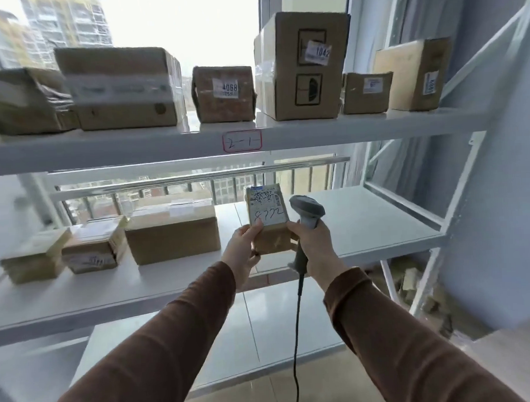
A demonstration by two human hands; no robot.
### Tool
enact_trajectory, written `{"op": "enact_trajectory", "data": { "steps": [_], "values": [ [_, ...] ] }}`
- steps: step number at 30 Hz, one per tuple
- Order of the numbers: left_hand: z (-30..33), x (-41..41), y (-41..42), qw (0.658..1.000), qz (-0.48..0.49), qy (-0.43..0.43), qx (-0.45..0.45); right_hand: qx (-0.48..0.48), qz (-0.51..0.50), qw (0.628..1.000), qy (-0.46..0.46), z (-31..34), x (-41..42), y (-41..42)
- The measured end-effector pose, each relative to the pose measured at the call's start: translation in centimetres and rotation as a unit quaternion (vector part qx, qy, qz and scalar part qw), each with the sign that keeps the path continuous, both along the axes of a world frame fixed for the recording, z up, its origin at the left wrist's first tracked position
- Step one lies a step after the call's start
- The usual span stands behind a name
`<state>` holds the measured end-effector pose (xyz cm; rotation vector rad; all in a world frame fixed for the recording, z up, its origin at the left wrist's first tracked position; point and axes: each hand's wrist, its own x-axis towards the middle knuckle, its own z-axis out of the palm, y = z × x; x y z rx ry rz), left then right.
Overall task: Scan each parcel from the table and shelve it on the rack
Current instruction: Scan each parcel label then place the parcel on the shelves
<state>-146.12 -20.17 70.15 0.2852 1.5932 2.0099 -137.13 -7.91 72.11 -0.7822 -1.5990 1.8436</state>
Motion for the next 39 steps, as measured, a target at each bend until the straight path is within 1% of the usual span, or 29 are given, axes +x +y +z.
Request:
{"op": "enact_trajectory", "data": {
  "steps": [8,14,19,25,31,33,34,36,39],
  "values": [
    [-2.9,-8.4,3.3,0.999,0.02,-0.035,-0.026,-0.02,0.023,0.999,-0.043,-2.9,-10.5,4.2],
    [-5.8,-15.5,7.8,0.996,0.058,-0.042,-0.047,-0.089,0.056,0.992,-0.064,-6.8,-19.3,9.2],
    [-8.3,-20.9,10.1,0.994,0.078,-0.04,-0.065,-0.121,0.084,0.986,-0.08,-8.9,-25.1,11.7],
    [-11.2,-25.4,11.5,0.992,0.079,-0.061,-0.081,-0.159,0.084,0.976,-0.121,-10.8,-28.8,12.6],
    [-11.9,-26.6,11.5,0.99,0.08,-0.063,-0.102,-0.165,0.068,0.975,-0.131,-11.5,-29.7,12.2],
    [-11.3,-26.3,11.2,0.986,0.083,-0.042,-0.136,-0.152,0.056,0.979,-0.128,-11.4,-29.3,12.2],
    [-10.4,-25.8,11.0,0.984,0.089,-0.013,-0.154,-0.142,0.047,0.981,-0.125,-11.2,-29.0,12.2],
    [-8.8,-24.8,10.8,0.976,0.104,0.074,-0.175,-0.13,0.021,0.985,-0.111,-10.6,-27.8,12.3],
    [-6.5,-22.9,11.2,0.958,0.106,0.204,-0.173,-0.118,-0.022,0.99,-0.069,-8.9,-25.2,12.4]
  ]
}}
